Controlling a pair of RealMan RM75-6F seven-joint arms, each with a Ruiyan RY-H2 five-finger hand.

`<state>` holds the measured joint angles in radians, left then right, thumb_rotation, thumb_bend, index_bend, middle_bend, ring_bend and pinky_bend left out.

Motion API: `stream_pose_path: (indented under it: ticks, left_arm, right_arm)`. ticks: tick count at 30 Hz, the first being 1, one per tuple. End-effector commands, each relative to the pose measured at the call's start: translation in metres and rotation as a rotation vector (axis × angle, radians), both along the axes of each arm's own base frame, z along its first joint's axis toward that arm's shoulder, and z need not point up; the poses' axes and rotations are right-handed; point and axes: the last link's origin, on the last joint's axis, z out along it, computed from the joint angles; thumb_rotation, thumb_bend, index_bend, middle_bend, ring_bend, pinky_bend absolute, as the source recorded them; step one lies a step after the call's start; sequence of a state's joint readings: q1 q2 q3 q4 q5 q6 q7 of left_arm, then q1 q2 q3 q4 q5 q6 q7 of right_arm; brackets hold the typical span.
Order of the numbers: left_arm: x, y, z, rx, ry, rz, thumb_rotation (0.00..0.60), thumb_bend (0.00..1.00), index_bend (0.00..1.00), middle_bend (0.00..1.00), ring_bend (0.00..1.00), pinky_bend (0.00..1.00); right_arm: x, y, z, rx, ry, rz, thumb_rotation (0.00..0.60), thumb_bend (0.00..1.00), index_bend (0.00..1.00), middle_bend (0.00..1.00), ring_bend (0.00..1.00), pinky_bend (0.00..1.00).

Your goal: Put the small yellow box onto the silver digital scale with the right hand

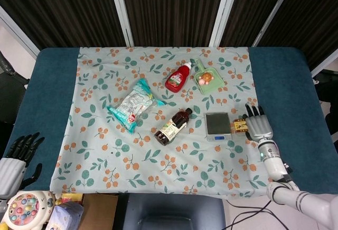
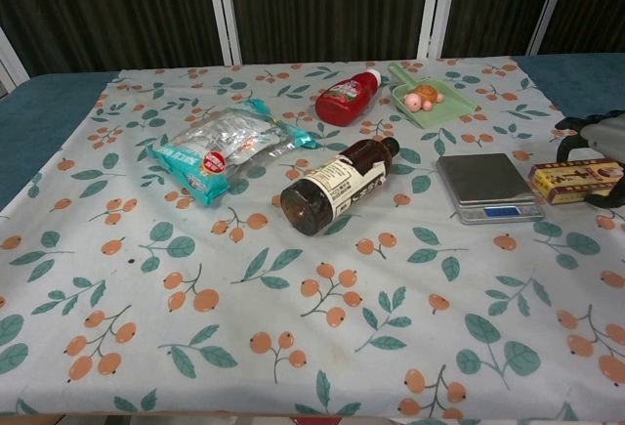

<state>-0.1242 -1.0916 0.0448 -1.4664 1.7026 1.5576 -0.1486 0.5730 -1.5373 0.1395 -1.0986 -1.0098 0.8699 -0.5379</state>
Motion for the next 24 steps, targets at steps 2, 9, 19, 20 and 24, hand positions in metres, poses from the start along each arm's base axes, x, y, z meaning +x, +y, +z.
stream_pose_path:
  ticks: [2,9,19,20,24]
  left_arm:
    - [0.000,0.000,0.000,0.000,0.000,-0.002,0.600,0.51,0.00,0.00,0.00,0.09]
    - [0.003,0.000,-0.003,-0.007,-0.009,-0.012,0.600,0.51,0.00,0.00,0.00,0.09]
    - [0.004,0.002,-0.007,-0.018,-0.009,-0.020,0.600,0.51,0.00,0.00,0.00,0.09]
    - [0.004,0.002,-0.007,-0.019,-0.009,-0.020,0.600,0.51,0.00,0.00,0.00,0.09]
    - [0.004,0.001,-0.005,-0.017,-0.013,-0.021,0.600,0.51,0.00,0.00,0.00,0.09]
  right_arm:
    - [0.001,0.000,0.002,-0.018,-0.010,0.004,0.600,0.53,0.68,0.02,0.00,0.00]
    - [0.009,0.000,0.023,-0.079,-0.024,0.056,0.600,0.53,0.71,0.04,0.00,0.00]
    - [0.082,-0.007,0.029,-0.074,-0.086,0.214,0.600,0.53,0.70,0.04,0.00,0.00]
    - [0.090,-0.009,0.024,-0.066,-0.096,0.217,0.600,0.53,0.70,0.04,0.00,0.00]
    - [0.107,-0.014,0.008,-0.041,-0.104,0.212,0.600,0.53,0.70,0.04,0.00,0.00]
